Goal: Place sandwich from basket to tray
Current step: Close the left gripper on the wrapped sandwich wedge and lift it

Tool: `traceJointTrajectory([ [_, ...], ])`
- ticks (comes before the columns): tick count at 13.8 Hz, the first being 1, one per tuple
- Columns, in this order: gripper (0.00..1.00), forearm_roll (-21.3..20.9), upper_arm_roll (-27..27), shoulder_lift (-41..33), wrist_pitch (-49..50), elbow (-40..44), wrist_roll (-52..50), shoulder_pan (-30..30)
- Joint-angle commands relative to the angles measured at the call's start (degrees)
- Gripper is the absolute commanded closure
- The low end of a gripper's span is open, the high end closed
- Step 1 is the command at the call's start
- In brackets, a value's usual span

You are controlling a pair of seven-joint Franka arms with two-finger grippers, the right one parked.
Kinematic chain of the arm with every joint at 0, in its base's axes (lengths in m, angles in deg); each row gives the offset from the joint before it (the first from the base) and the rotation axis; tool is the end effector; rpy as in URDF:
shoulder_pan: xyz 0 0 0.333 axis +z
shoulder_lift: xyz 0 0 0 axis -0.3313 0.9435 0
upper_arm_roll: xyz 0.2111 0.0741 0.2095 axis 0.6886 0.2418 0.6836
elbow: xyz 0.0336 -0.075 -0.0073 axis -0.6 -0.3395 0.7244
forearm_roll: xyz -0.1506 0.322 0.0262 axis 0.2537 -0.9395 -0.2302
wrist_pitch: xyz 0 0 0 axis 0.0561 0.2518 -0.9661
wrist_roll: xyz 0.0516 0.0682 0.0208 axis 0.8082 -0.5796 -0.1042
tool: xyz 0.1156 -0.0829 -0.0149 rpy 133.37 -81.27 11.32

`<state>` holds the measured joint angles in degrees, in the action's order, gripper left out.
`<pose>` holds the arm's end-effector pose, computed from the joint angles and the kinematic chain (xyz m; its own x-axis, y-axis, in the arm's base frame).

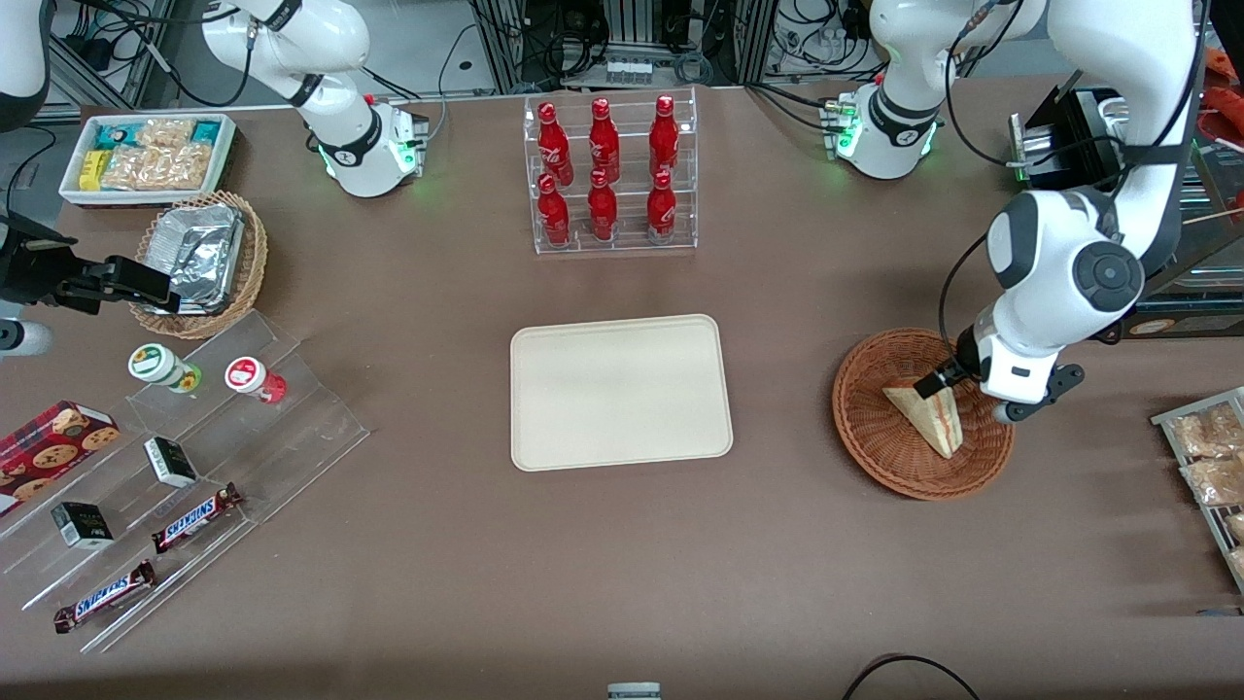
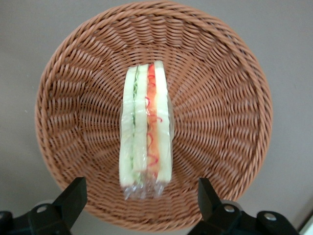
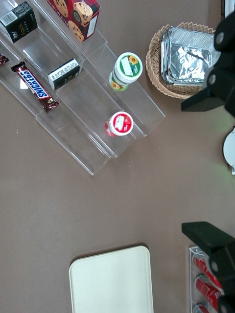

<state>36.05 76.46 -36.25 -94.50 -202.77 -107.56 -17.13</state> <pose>0.5218 -0.0404 0.2846 0.8270 0.5606 -0.0431 0.5614 -0.8275 0.0091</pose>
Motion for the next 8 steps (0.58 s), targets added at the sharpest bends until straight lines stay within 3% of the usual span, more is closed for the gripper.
traceJointTrajectory([
  [1, 0.00, 0.37, -0.30, 1.59, -1.87, 0.43, -3.47, 0.06],
  [8, 0.00, 0.19, -0.21, 5.46, -4.59, 0.34, -3.39, 0.06],
])
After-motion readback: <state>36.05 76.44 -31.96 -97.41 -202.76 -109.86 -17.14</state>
